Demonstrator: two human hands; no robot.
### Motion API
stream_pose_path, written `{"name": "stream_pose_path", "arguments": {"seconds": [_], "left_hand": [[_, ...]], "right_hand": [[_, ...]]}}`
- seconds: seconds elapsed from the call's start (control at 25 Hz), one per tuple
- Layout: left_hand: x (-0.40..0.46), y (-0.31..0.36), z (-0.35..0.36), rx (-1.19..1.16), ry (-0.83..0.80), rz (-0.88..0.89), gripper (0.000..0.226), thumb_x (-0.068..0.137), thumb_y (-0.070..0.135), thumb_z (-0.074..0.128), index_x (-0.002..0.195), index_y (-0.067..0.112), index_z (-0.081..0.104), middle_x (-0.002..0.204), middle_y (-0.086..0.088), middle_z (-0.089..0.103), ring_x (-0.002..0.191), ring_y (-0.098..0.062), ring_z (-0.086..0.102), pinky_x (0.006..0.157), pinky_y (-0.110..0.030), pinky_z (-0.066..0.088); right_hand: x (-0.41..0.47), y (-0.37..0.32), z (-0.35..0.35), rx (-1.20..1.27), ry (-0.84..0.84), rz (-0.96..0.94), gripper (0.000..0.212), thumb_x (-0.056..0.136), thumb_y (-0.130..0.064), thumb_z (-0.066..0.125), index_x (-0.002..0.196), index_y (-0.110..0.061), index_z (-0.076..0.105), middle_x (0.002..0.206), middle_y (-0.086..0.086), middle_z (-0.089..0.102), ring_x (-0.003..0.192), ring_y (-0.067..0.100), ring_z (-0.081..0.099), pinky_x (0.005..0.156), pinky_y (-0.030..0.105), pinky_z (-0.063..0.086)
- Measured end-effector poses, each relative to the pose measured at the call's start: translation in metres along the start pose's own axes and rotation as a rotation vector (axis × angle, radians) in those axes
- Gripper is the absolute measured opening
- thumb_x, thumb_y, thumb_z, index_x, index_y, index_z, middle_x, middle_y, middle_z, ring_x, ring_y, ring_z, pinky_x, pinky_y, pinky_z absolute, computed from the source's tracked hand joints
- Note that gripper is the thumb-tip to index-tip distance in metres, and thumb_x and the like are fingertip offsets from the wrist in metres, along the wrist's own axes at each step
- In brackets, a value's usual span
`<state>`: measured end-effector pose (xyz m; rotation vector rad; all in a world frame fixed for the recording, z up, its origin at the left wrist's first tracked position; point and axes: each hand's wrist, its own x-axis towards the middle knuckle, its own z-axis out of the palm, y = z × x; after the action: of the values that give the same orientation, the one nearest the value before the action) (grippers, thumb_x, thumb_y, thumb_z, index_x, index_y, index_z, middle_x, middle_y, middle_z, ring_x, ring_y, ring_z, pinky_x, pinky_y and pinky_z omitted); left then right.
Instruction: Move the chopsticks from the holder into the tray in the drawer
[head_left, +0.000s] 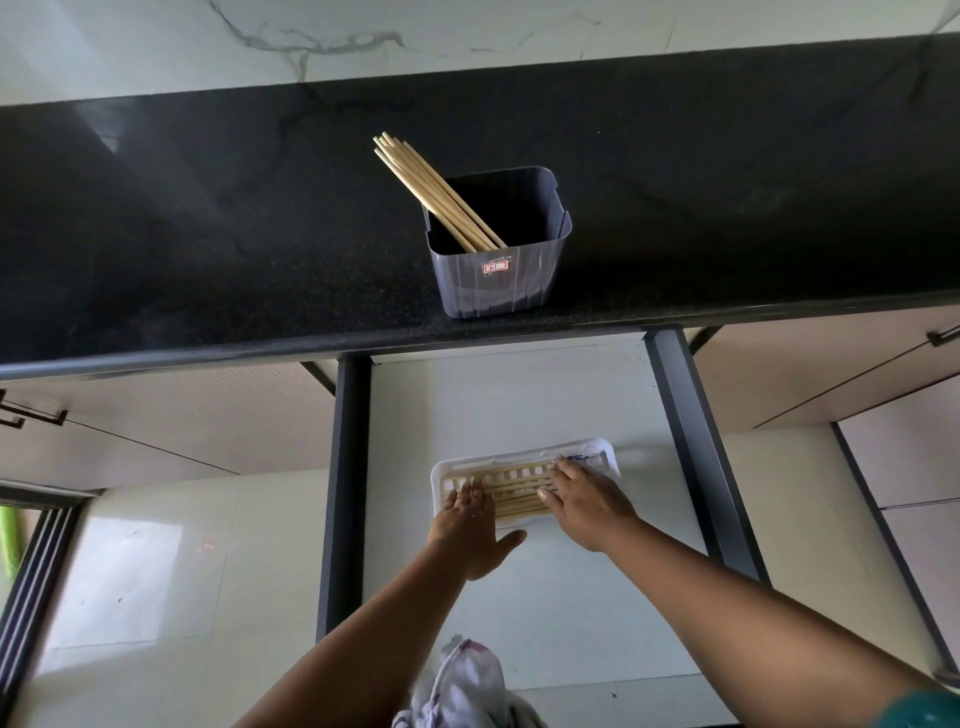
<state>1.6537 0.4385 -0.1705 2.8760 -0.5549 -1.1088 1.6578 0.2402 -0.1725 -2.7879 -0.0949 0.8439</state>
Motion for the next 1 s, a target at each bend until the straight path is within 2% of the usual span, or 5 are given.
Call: {"name": "stream_pose_path", "arguments": {"seconds": [0.2, 0.36, 0.6, 0.76, 1.0], "left_hand": [[-0.007, 0.006, -0.002, -0.125, 0.223, 0.046, 0.079, 0.094, 0.061, 0.029, 0.152, 0.009, 0.017, 0.162, -0.01, 0.01, 0.149, -0.026, 0.013, 0.121, -0.037, 0.011], [-0.015, 0.01, 0.004, -0.27, 0.202, 0.064, 0.052, 0.1, 0.037, 0.04, 0.149, 0.025, 0.03, 0.156, -0.001, 0.033, 0.14, -0.027, 0.035, 0.109, -0.031, 0.029], [-0.013, 0.01, 0.011, -0.072, 0.172, 0.09, 0.066, 0.098, 0.044, 0.038, 0.152, 0.012, 0.016, 0.161, -0.007, 0.018, 0.148, -0.027, 0.016, 0.121, -0.039, 0.009], [-0.009, 0.005, 0.006, -0.033, 0.291, 0.096, 0.067, 0.095, 0.046, 0.041, 0.15, 0.011, 0.023, 0.156, -0.008, 0.028, 0.141, -0.027, 0.028, 0.115, -0.036, 0.024], [0.001, -0.007, -0.004, -0.022, 0.161, 0.073, 0.091, 0.091, 0.05, 0.051, 0.153, 0.007, -0.001, 0.162, -0.013, -0.007, 0.149, -0.029, -0.004, 0.122, -0.041, 0.002]], "right_hand": [[-0.015, 0.002, 0.0, -0.053, 0.24, -0.14, 0.049, 0.101, -0.046, 0.029, 0.129, -0.017, 0.058, 0.14, 0.002, 0.055, 0.129, 0.021, 0.05, 0.106, 0.033, 0.039], [-0.022, 0.011, -0.001, -0.089, 0.125, -0.264, 0.053, 0.1, -0.051, 0.028, 0.098, -0.015, 0.067, 0.104, 0.001, 0.066, 0.098, 0.022, 0.063, 0.079, 0.032, 0.048], [-0.017, -0.001, 0.001, -0.082, 0.05, -0.177, 0.067, 0.094, -0.065, 0.027, 0.12, -0.015, 0.063, 0.133, 0.002, 0.055, 0.124, 0.021, 0.049, 0.102, 0.035, 0.041], [-0.016, 0.001, 0.001, -0.035, 0.118, -0.16, 0.072, 0.089, -0.07, 0.028, 0.126, -0.016, 0.057, 0.144, 0.002, 0.045, 0.133, 0.021, 0.042, 0.108, 0.036, 0.038], [-0.009, 0.002, -0.002, -0.082, -0.026, -0.063, 0.107, 0.074, -0.086, 0.009, 0.155, -0.016, 0.004, 0.165, 0.002, 0.001, 0.151, 0.02, 0.004, 0.123, 0.04, 0.004]]}}
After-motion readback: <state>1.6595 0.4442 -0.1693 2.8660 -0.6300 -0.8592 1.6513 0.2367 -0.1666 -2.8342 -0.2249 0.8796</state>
